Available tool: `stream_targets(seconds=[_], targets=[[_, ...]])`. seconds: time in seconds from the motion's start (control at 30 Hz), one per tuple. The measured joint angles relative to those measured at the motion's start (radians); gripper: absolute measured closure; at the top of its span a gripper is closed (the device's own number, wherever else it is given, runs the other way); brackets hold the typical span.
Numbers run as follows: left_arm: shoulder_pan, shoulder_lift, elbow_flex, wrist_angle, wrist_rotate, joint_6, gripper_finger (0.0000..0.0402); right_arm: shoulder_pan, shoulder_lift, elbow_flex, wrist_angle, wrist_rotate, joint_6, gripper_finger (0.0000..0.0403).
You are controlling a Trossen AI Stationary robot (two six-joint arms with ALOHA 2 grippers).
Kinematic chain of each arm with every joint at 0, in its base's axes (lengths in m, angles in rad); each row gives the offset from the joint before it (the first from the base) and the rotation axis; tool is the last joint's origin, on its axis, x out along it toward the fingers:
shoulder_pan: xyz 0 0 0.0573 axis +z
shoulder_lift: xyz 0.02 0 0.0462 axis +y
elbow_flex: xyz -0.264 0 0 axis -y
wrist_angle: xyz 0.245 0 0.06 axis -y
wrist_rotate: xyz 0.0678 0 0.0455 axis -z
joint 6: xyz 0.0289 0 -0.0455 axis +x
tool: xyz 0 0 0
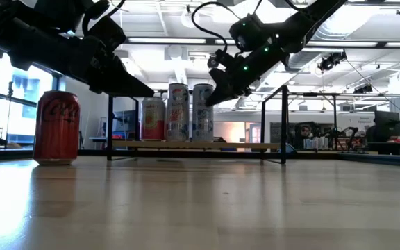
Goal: Place canned beverage on shelf
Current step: Put the white blue soda can on the shelf aligned with the other white blue soda can, then put the top red soda can on the shelf
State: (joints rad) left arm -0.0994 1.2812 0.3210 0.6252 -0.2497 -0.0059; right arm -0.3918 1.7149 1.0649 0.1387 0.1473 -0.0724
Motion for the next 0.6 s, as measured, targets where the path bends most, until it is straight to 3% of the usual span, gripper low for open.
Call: stream_targets(seconds=[0.23,0.47,0.6], targets=[[0.0,0.0,0.0,-0.007,0.003,-0.019,0.0401,0.023,-0.021,0.0,-0.057,0.0,-0.005,0.0403],[0.001,0.003,0.005,-0.021,0.004,0.023,0.0401,0.145,-0.118,0.0,-0.245,0.013,-0.007,0.0403],[0.001,-0.037,0.118,-0.269,0.004,0.04,0.0401,0.225,-0.134,0.0,-0.284,0.07,-0.043,0.0403]])
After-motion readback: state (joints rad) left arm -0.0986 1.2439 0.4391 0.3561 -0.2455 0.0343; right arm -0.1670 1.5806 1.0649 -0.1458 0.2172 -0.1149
